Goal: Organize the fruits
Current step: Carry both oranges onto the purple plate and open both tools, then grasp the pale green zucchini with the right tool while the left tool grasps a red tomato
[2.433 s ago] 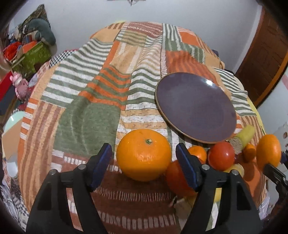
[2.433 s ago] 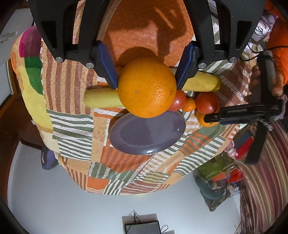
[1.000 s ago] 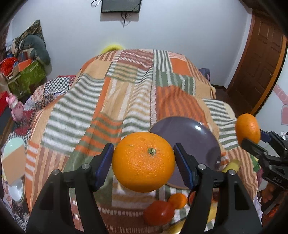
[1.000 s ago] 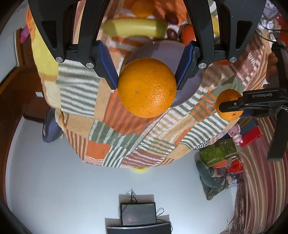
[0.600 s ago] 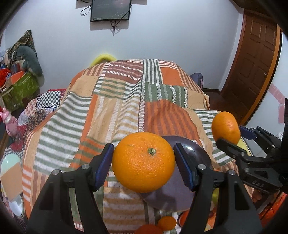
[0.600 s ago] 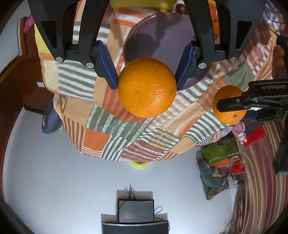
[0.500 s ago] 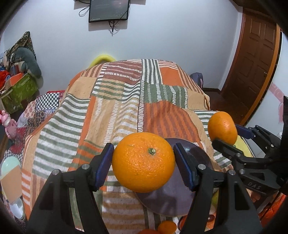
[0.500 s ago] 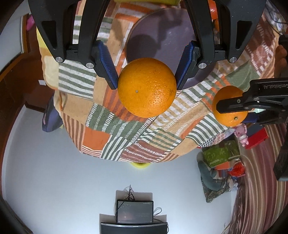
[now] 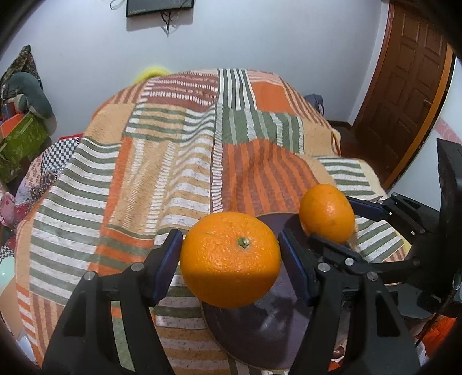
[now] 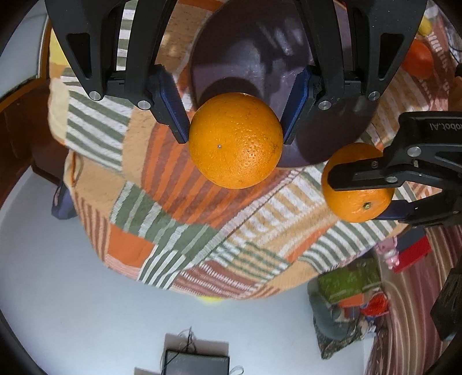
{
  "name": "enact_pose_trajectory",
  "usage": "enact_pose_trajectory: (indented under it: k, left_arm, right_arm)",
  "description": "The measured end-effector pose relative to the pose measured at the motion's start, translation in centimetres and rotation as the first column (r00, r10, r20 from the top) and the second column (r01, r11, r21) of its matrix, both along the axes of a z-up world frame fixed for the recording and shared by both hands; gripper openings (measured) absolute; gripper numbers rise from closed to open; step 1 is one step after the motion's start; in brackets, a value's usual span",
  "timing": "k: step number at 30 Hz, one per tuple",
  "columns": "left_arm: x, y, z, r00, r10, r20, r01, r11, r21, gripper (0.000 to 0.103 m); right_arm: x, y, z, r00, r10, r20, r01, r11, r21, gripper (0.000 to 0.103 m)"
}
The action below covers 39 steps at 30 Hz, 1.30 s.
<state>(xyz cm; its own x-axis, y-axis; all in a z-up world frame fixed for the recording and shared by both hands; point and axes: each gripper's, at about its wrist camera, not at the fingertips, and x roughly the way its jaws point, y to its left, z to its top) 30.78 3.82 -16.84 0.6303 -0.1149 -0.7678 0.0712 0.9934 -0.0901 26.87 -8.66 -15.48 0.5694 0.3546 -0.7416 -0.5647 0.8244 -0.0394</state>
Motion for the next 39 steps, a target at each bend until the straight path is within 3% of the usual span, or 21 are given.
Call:
enact_pose_trajectory:
  k: [10, 20, 28, 35, 39]
  left_arm:
    - [2.0, -0.6, -3.0, 0.996, -0.046, -0.076, 0.046, 0.999, 0.003, 0.067]
    - [3.1, -0.8, -4.8, 0.989, -0.06, -0.133, 0.058, 0.998, -0.016, 0.068]
    - [2.4, -1.2, -3.3, 0.994, -0.058, -0.088, 0.062, 0.997, 0.044, 0.068]
    - [0.3, 0.2, -0.9, 0.999, -0.023, -0.044, 0.024, 0.999, 0.027, 0.069]
    - [-1.5, 0.8, 0.5, 1.0, -0.003, -0.003, 0.003, 0.999, 0.051, 0.078]
  right_arm:
    - [2.1, 0.3, -2.2, 0.993, 0.022, -0.119, -0.023, 1.0, -0.005, 0.061]
    - [2.3, 0.6, -2.7, 0.992, 0.041, -0.119, -0.045, 0.999, -0.03, 0.063]
    - [1.8, 0.9, -1.9, 0.99, 0.059, -0.127, -0.06, 0.998, -0.004, 0.066]
    - [0.4, -0.9, -0.3, 0.993, 0.022, -0.112, -0.019, 0.999, 0.028, 0.068]
    - [-1.1, -2.5, 0.7, 0.995, -0.003, -0.102, 0.008, 0.999, 0.046, 0.071]
